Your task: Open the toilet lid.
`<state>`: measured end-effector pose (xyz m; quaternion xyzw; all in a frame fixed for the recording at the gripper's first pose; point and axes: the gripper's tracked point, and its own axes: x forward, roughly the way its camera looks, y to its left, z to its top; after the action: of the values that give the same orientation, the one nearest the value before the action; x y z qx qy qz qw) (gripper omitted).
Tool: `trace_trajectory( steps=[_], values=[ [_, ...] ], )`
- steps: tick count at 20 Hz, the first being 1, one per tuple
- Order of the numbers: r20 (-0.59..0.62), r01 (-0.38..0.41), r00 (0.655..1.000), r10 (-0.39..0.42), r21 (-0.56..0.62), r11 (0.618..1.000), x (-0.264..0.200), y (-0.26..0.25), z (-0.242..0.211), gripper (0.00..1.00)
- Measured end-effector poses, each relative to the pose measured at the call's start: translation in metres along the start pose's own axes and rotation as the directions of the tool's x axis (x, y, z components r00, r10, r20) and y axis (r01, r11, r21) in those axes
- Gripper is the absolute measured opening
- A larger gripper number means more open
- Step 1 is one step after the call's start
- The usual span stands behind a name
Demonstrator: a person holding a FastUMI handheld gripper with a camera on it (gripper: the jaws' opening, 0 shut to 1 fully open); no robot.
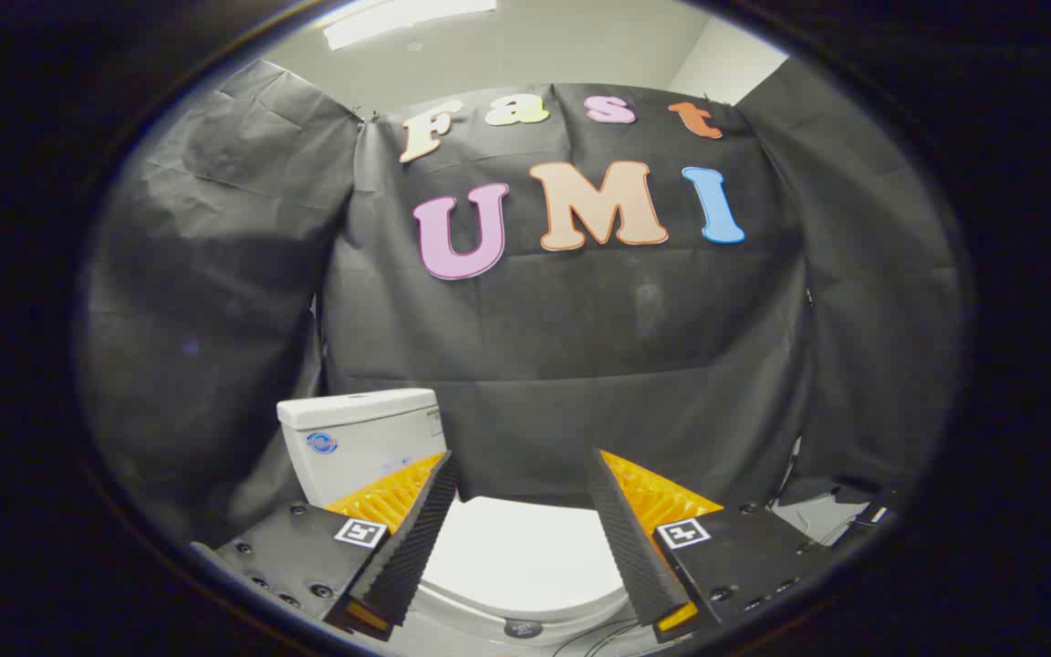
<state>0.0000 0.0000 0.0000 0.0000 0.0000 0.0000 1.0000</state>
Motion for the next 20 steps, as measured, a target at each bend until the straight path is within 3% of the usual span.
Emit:
trace_trajectory(
  steps=[20],
  values=[
    [-0.026,0.064,0.998,-0.063,0.064,0.996,-0.024,-0.001,-0.021,0.88]
  ],
)
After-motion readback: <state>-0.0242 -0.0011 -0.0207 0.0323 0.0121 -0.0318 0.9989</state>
